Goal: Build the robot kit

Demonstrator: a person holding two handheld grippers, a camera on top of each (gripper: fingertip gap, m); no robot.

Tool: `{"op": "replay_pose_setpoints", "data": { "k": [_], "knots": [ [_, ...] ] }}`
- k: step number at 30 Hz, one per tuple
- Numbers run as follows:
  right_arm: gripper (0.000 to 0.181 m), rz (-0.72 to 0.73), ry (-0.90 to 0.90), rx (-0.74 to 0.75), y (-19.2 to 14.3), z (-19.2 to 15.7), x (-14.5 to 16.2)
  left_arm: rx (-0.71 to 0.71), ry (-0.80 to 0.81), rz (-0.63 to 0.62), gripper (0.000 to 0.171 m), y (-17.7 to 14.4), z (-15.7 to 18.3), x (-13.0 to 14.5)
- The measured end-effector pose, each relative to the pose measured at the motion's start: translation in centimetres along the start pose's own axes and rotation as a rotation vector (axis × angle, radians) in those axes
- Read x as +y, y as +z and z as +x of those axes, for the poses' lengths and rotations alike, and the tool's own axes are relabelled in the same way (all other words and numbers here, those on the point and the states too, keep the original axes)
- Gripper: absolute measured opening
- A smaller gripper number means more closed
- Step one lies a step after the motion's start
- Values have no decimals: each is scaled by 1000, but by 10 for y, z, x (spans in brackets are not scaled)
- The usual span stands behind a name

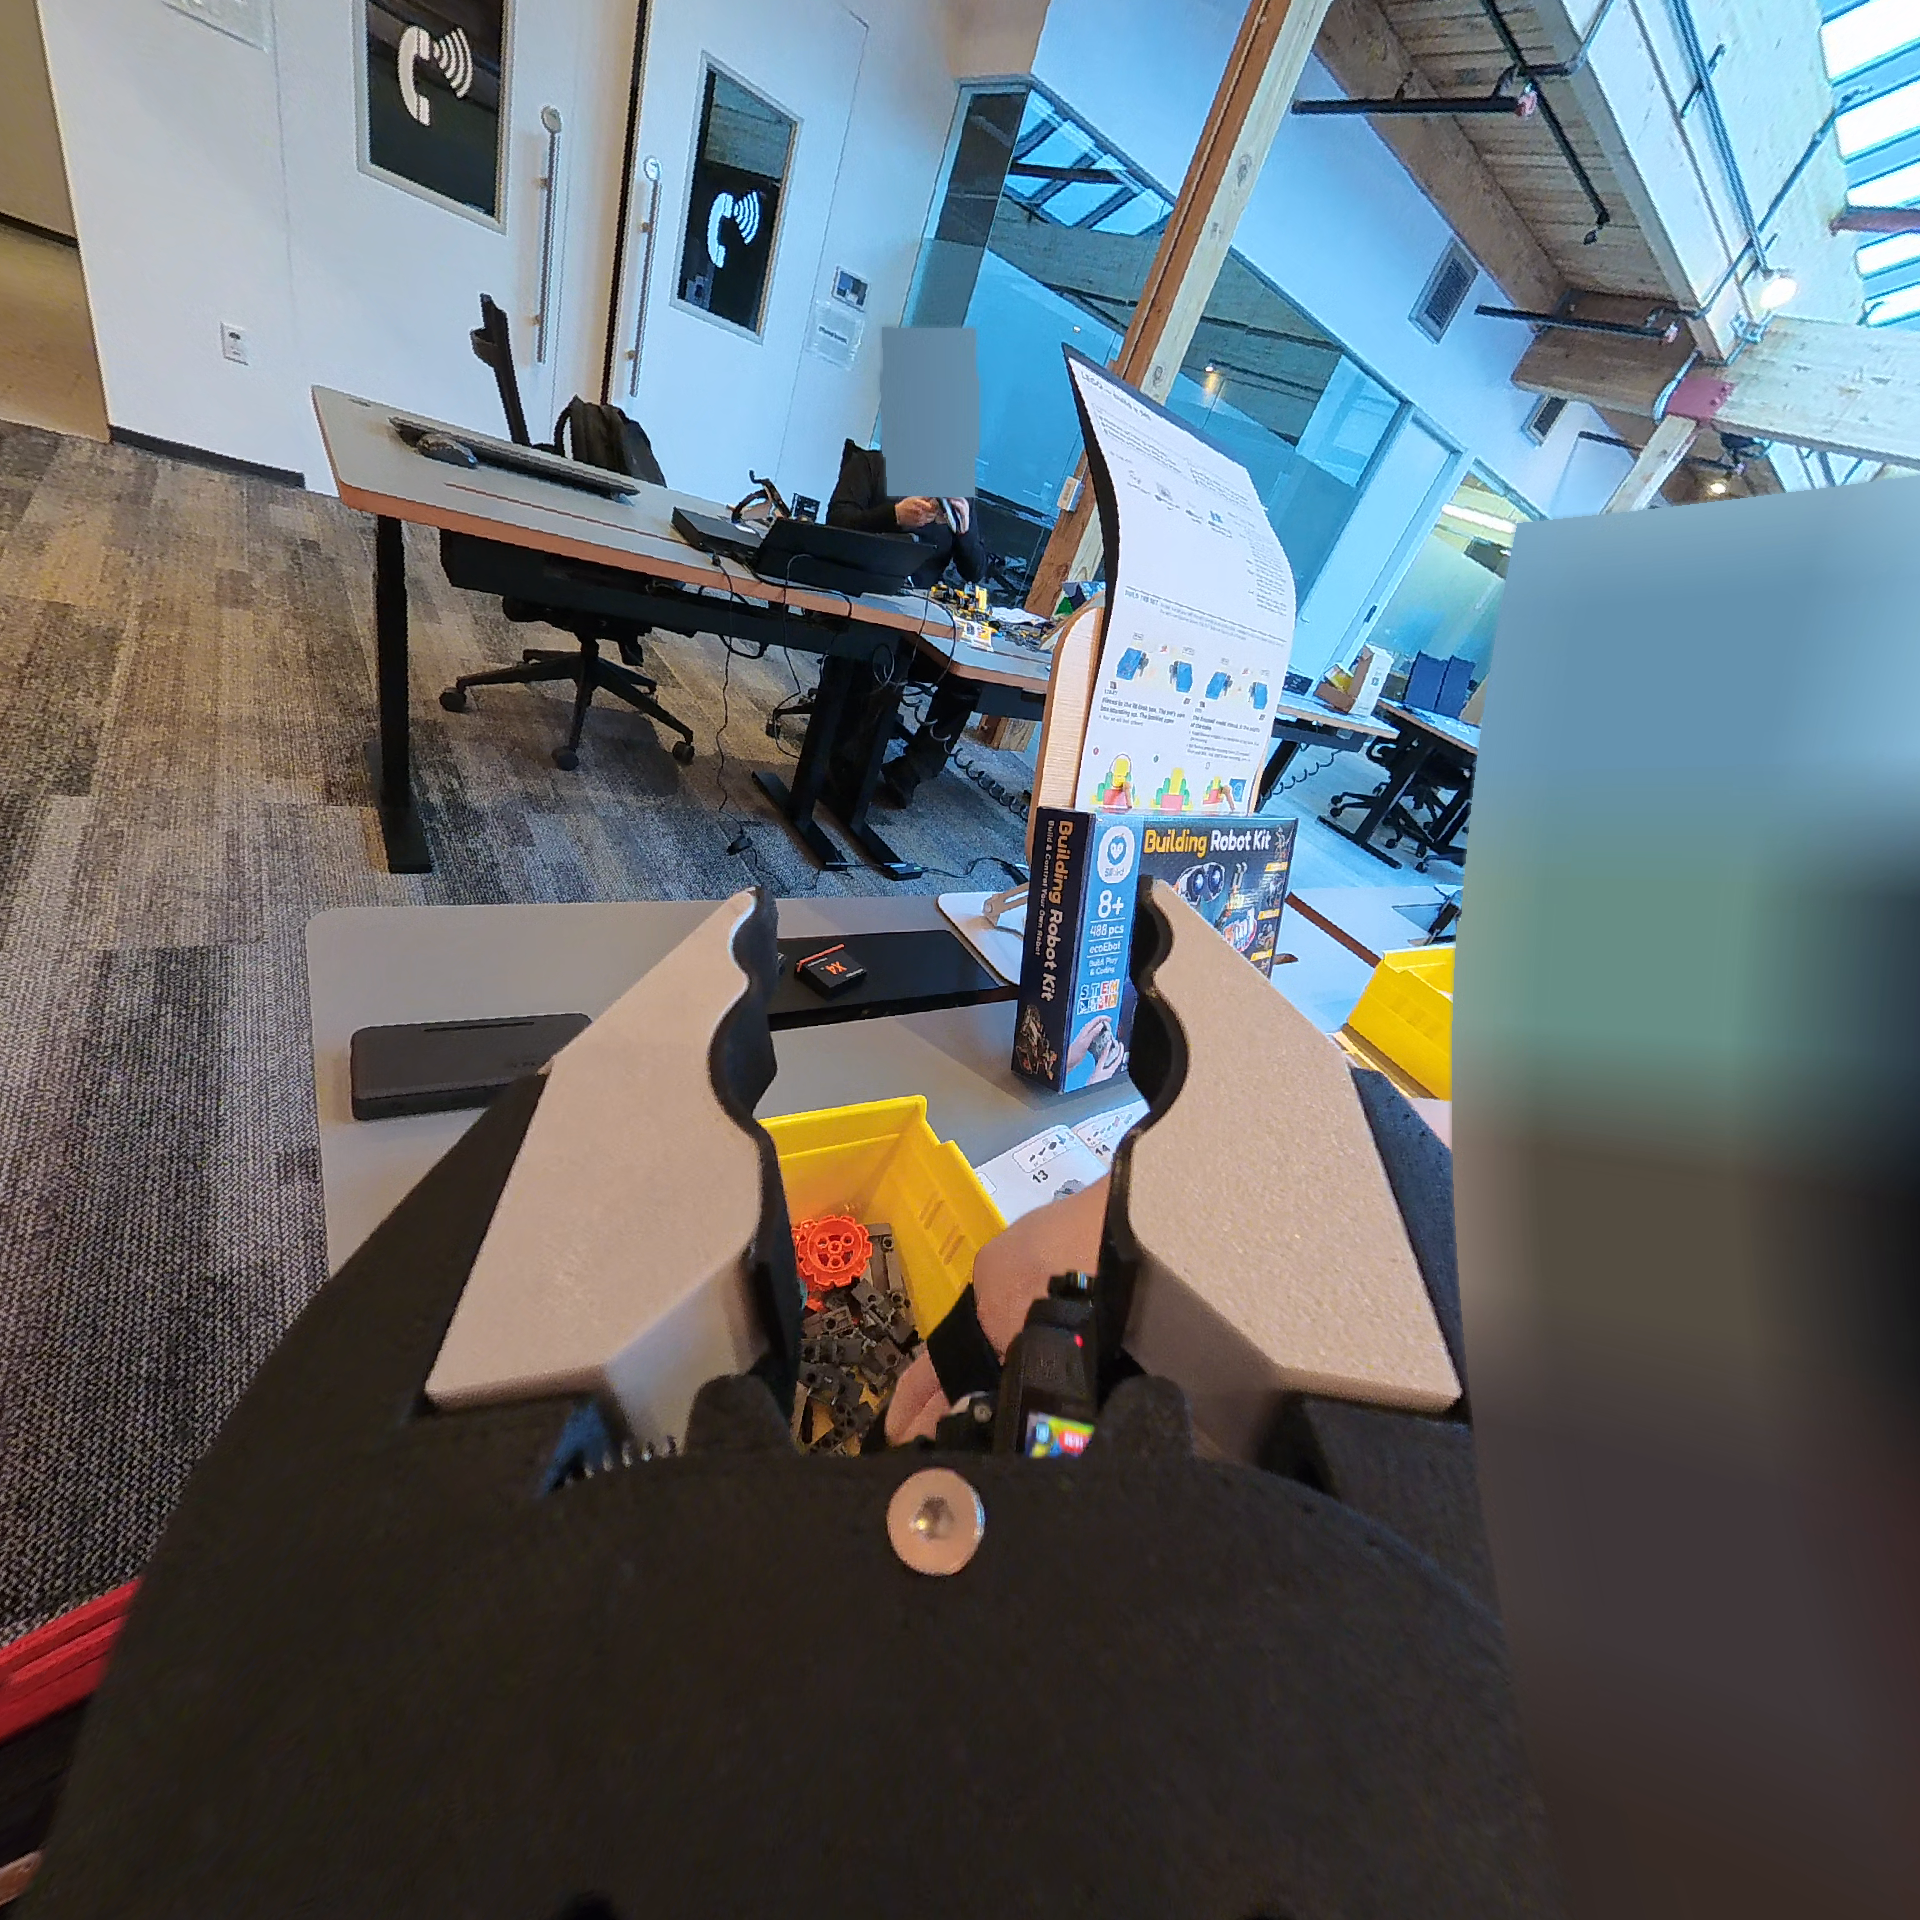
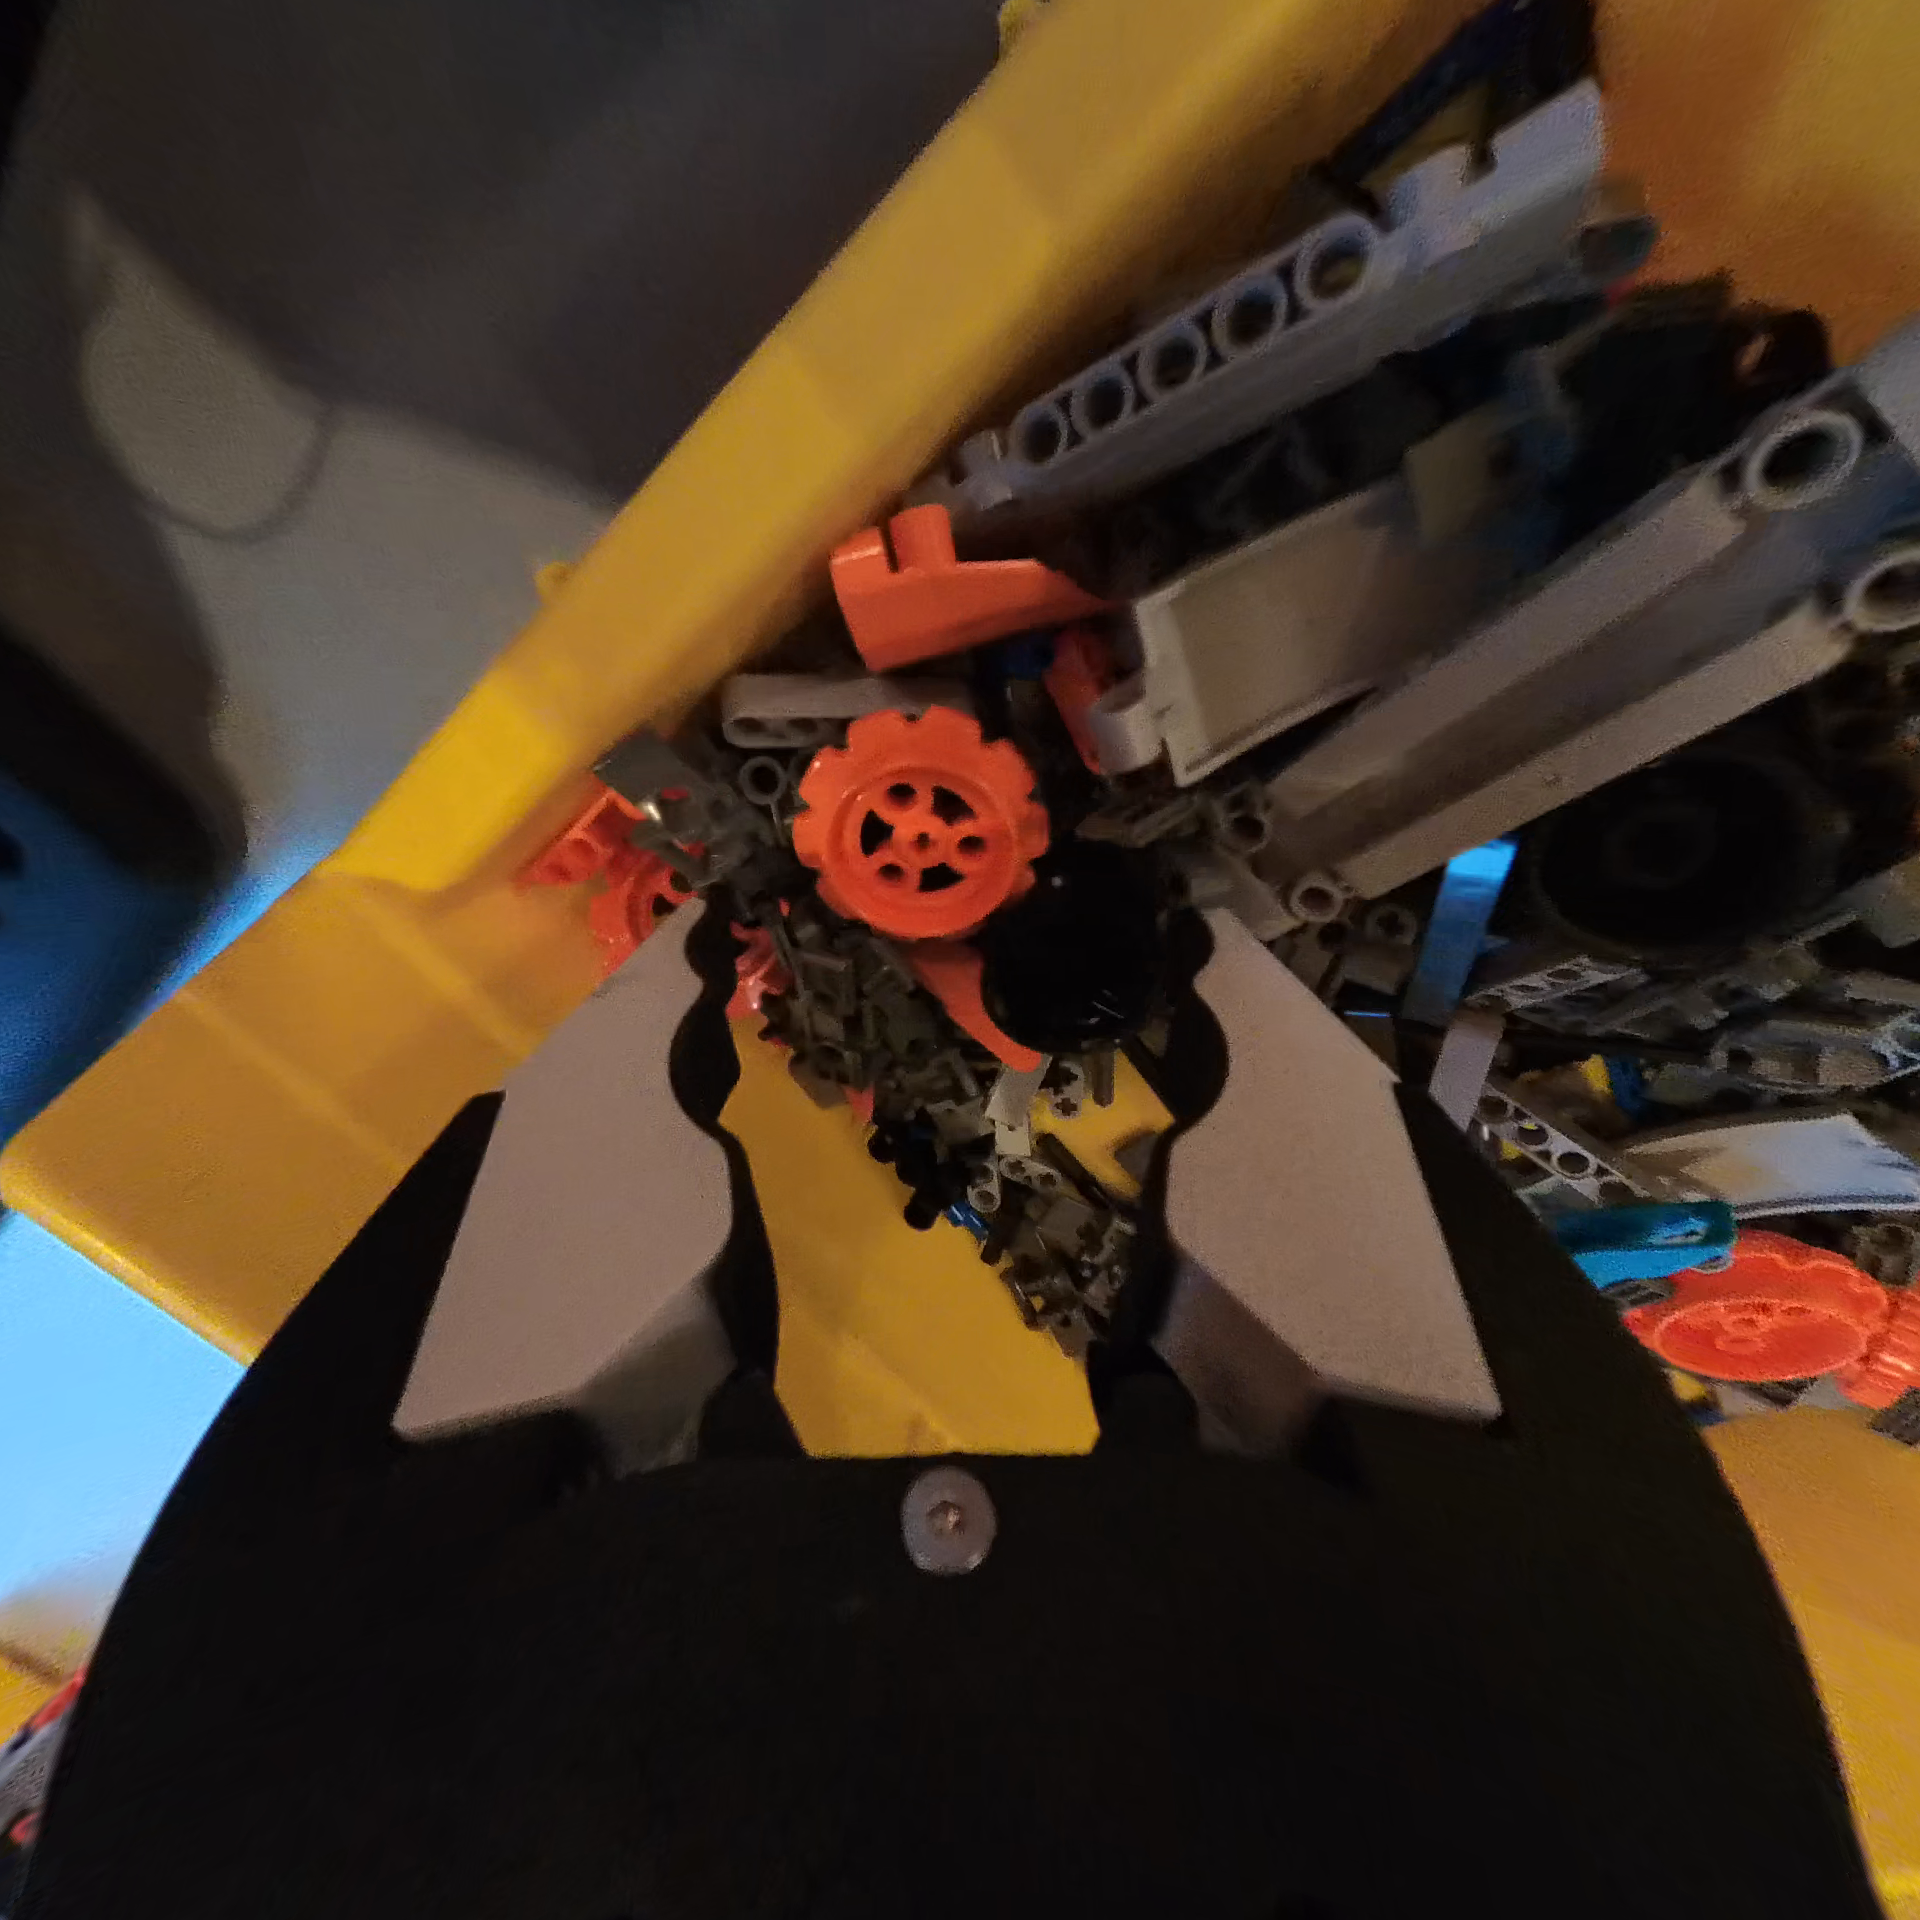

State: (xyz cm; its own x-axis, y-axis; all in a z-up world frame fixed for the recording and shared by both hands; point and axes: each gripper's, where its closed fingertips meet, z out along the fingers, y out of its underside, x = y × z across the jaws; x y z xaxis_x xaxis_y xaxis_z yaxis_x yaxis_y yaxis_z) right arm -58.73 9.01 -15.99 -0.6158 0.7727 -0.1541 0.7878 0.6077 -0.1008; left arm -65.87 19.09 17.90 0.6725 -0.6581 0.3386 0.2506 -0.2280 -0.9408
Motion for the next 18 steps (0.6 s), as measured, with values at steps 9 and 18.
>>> {"op": "replay_pose_setpoints", "data": {
  "k": [9, 18],
  "knots": [
    [47, -56, 69, 95, -8, 32, 26, 7, -1, 7, 65, -3, 1, -1],
    [6, -95, 145, 318, -31, 90, 66, 5, 1, -2, 65, -1, 1, 0]
  ]
}}
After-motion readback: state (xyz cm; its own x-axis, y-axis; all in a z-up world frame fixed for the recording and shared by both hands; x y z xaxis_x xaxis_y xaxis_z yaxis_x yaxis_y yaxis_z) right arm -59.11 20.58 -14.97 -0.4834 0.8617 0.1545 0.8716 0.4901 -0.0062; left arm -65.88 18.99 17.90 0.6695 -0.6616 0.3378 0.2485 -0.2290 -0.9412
